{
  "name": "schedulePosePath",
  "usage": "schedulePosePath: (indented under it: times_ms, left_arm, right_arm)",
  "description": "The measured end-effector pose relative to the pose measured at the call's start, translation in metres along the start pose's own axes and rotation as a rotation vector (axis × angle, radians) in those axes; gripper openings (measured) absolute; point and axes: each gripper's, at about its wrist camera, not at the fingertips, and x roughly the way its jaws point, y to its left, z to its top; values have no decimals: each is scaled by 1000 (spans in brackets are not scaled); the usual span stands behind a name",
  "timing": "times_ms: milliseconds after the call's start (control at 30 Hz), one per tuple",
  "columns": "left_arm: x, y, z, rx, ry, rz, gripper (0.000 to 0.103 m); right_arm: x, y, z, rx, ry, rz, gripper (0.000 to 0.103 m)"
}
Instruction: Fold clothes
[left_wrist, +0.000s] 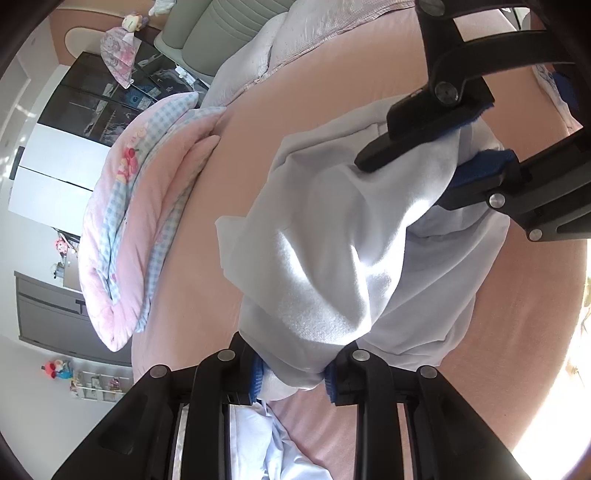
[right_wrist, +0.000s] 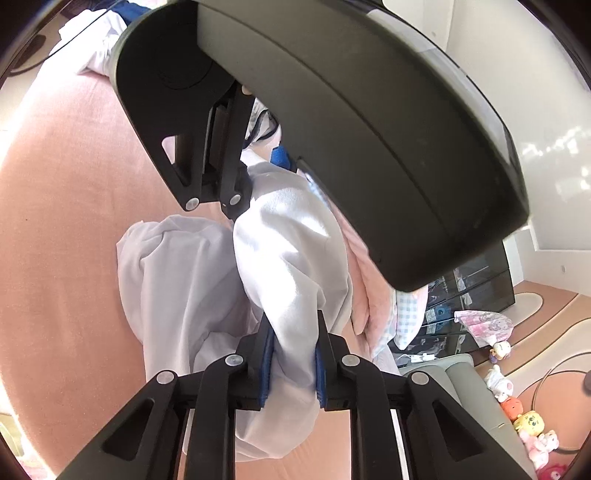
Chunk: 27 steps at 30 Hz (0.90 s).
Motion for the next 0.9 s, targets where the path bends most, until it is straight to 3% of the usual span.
schedulePosePath:
  times_ms: [233, 367, 667, 900]
  left_arm:
    - [-16, -6, 0, 8, 5, 4, 23]
    - [-21, -14, -4, -38, 18, -48, 23]
    - [-17, -42, -20, -46, 54, -81, 23]
    - [-15, -41, -21, -112, 69, -86, 25]
  right_arm:
    - [-18, 9, -2, -15, -41, 52, 13]
    - [-21, 6, -4, -18, -61, 83, 13]
    - [-40, 34, -11, -181, -101, 180, 13]
    - [-41, 44, -12, -241, -91, 171, 15]
